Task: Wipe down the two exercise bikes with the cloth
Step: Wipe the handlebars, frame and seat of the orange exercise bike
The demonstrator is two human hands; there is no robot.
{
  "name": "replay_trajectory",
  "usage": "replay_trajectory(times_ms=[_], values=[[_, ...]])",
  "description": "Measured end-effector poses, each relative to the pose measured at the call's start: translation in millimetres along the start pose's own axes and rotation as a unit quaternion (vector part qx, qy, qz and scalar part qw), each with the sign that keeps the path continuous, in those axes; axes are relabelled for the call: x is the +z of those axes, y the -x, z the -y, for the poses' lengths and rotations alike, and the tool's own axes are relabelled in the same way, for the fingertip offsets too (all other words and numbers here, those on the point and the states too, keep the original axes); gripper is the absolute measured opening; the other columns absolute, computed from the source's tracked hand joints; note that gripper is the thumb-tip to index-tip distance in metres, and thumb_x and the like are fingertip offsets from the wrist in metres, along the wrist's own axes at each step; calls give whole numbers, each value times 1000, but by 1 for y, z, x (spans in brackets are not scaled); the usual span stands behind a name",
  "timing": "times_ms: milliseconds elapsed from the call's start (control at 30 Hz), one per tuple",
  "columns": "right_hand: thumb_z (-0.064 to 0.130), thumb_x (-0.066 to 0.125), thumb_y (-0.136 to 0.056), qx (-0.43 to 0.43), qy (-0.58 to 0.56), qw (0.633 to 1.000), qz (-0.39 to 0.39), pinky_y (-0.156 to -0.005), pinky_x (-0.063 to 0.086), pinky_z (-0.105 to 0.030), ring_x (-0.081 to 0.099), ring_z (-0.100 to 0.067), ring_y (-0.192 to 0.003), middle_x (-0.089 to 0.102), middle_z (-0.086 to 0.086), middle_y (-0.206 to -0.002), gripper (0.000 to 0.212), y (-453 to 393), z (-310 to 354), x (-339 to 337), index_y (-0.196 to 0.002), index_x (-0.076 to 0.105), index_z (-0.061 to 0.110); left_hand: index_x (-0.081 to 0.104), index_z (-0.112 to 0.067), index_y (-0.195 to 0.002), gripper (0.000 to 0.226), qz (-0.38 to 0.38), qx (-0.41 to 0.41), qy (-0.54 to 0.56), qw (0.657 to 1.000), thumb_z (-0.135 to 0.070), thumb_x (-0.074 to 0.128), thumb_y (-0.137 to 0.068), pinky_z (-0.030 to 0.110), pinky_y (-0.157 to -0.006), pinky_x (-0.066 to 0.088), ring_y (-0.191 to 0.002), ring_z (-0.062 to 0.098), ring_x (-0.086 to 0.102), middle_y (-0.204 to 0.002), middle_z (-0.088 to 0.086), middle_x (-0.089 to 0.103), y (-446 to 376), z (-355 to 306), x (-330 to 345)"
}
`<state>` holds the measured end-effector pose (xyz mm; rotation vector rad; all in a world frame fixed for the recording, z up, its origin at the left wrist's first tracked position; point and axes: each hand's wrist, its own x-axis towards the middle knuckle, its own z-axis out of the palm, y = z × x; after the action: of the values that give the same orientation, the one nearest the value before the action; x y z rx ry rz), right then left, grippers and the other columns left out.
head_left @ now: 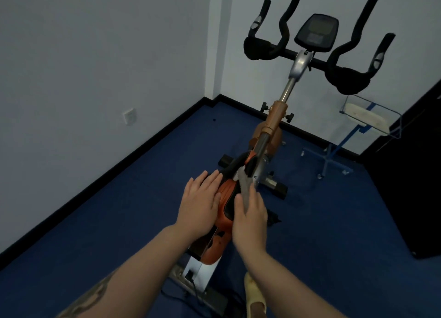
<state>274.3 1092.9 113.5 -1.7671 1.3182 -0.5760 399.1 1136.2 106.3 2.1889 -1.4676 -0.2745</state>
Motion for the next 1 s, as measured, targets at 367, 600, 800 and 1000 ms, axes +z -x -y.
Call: replay_trajectory(times_ms=[367, 600, 800, 1000], values=[[68, 10, -93, -64, 22, 991, 114, -109, 20, -28, 6, -3, -147, -1, 23, -161, 60, -42, -12, -14, -148, -8, 53, 56, -11, -136, 48, -61, -92, -102, 989, -29, 31, -100, 50, -105, 44, -132, 34, 47, -144, 5, 51, 3, -30, 0], [52, 9, -99, -245, 159, 941, 169, -120, -10, -37, -17, -3, -146, -4, 13, -162, 56, -128, -12, -22, -151, 26, 41, 29, -17, -152, 58, -87, -199, -67, 974, -45, 26, -101, 38, -122, 16, -150, 21, 10, -162, -2, 17, 3, -33, 13], [57, 16, -101, -514, 256, 750, 328, -120, -4, -34, 10, 0, -147, 19, 20, -158, 54, -177, -9, -42, -153, 14, 43, 13, -20, -155, 66, -192, -328, 107, 919, -39, 44, -100, 24, -118, 1, -147, 6, -3, -162, -10, 3, 0, -50, 27], [59, 31, -97, -545, 264, 731, 313, -104, 33, -31, 54, -4, -112, 59, 21, -124, 48, -190, 14, -27, -133, 53, 37, 13, -25, -155, 62, -254, -381, 155, 875, -35, 43, -101, 26, -120, 7, -147, 4, 2, -161, -12, 5, -1, -71, 39]])
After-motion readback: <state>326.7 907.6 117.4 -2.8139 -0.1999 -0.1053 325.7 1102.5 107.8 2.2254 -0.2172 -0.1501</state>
